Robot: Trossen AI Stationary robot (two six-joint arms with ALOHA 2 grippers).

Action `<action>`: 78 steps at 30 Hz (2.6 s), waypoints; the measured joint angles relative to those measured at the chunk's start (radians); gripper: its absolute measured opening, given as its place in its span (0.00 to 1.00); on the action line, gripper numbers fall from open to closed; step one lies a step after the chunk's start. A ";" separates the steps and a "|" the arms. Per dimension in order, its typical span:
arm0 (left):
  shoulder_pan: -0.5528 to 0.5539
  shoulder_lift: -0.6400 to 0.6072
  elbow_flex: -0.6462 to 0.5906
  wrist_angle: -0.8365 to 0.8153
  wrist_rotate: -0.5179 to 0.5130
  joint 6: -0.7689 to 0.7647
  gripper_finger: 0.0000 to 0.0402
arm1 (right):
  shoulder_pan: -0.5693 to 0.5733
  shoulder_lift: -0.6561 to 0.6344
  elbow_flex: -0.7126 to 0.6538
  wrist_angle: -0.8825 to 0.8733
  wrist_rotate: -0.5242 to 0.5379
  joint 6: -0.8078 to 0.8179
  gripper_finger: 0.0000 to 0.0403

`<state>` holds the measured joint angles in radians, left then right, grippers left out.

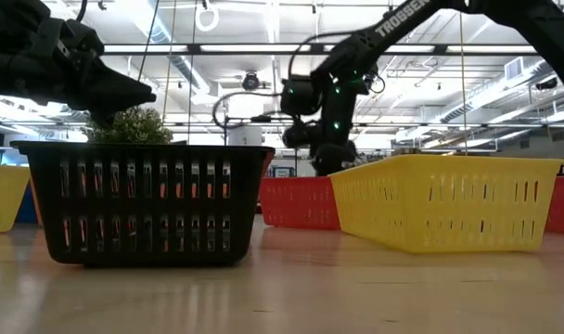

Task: Stack baskets by color
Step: Prepare the bins on the table

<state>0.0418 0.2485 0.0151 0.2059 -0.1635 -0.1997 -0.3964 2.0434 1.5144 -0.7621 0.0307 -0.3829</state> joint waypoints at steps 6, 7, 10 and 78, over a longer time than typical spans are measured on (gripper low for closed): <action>0.000 0.000 0.000 -0.004 0.000 0.000 0.17 | -0.036 -0.001 -0.041 0.037 -0.002 0.020 0.01; 0.000 0.000 0.000 -0.004 0.000 0.000 0.17 | -0.040 -0.002 -0.046 0.052 -0.003 0.020 0.01; 0.000 0.000 0.000 -0.003 0.000 0.000 0.18 | -0.047 -0.002 -0.049 0.074 -0.005 0.017 0.01; 0.000 0.000 0.000 -0.001 0.000 -0.023 0.17 | 0.215 0.165 0.133 0.440 -0.042 -0.017 0.03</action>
<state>0.0414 0.2485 0.0151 0.2046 -0.1638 -0.2230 -0.1811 2.2085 1.6478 -0.3222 -0.0110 -0.3994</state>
